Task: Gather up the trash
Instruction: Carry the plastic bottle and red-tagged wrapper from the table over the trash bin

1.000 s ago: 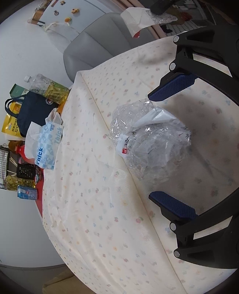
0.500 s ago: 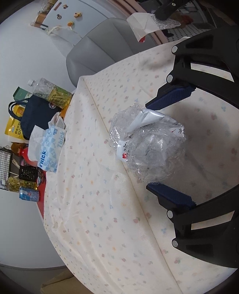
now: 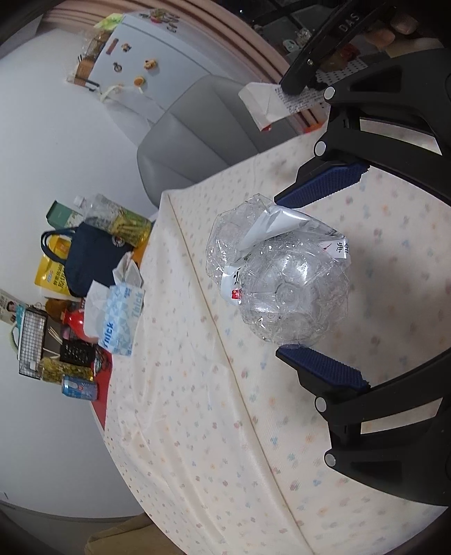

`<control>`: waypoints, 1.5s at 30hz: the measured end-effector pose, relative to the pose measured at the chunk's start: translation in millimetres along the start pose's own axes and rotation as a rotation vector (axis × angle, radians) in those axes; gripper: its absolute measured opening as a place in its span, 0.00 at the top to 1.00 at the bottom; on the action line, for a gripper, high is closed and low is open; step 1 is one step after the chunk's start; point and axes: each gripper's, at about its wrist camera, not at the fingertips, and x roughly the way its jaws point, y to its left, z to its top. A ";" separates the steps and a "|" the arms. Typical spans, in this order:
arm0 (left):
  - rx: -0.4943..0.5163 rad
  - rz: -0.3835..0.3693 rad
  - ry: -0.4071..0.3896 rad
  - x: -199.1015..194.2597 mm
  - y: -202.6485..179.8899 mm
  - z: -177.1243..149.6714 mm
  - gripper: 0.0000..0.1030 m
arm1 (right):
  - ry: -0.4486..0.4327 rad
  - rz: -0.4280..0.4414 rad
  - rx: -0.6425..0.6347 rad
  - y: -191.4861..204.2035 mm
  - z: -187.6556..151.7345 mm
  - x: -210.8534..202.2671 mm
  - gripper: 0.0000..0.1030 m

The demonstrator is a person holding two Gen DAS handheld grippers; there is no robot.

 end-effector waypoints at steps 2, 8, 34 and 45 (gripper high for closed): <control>0.007 -0.018 -0.007 -3.7 -8.5 -1.4 0.23 | -0.005 -0.012 0.007 -4.1 -0.6 -5.3 0.93; 0.037 -0.075 -0.008 -6.4 -33.9 -6.6 0.23 | -0.018 -0.062 0.035 -23.5 -4.5 -23.4 0.92; 0.216 -0.264 0.149 50.9 -178.4 -66.0 0.23 | -0.004 -0.330 0.183 -155.1 -54.4 -102.0 0.92; 0.305 -0.292 0.238 81.6 -239.2 -101.4 0.23 | 0.035 -0.359 0.283 -214.4 -91.3 -104.7 0.92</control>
